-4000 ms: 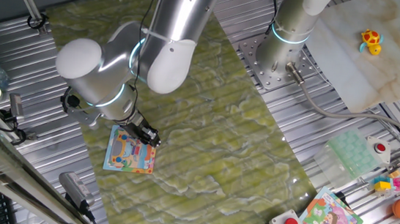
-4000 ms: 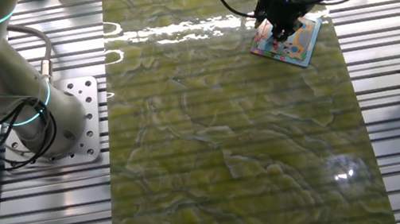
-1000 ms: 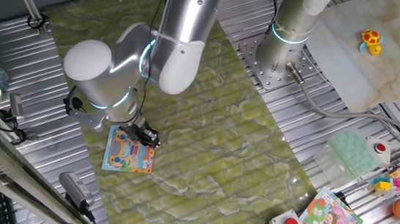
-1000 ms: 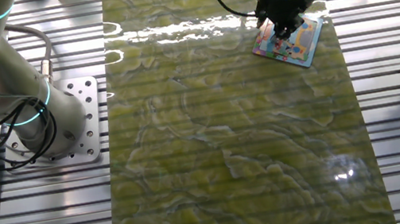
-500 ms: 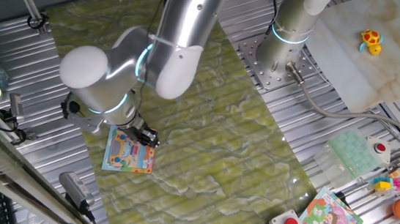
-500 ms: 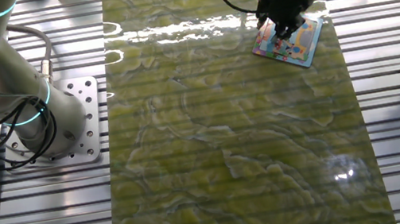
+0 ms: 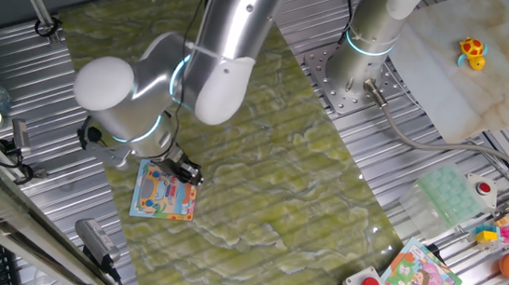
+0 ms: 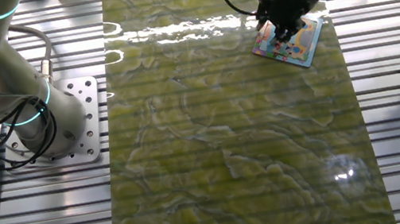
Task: Assemble one piece of a puzzle
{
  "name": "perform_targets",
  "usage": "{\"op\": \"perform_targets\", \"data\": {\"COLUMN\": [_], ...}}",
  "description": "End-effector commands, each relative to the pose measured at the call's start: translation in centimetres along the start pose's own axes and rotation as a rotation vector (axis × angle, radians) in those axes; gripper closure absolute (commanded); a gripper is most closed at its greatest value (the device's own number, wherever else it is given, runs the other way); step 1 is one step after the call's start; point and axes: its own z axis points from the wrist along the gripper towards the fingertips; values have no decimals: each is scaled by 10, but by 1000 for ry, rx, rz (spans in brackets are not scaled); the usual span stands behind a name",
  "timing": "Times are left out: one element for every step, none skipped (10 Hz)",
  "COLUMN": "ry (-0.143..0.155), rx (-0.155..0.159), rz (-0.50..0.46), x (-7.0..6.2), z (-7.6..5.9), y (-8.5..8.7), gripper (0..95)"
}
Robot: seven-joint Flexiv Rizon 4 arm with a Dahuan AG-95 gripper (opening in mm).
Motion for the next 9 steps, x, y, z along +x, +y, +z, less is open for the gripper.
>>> {"op": "perform_targets", "data": {"ry": [2, 8, 4, -3, -2, 4, -6, -21, -24], "rx": [-2, -3, -7, -9, -9, -1, 9, 13, 15], "rz": [0, 8, 8, -3, -6, -12, -31, -40, -51], "x": [-1, 3, 7, 13, 14, 14, 15, 15, 16], "z": [2, 4, 7, 9, 6, -2, -5, -5, -6], "y": [-2, -4, -5, -8, -8, -8, -13, -18, -22], "gripper": [570, 570, 570, 570, 570, 570, 570, 570, 570]}}
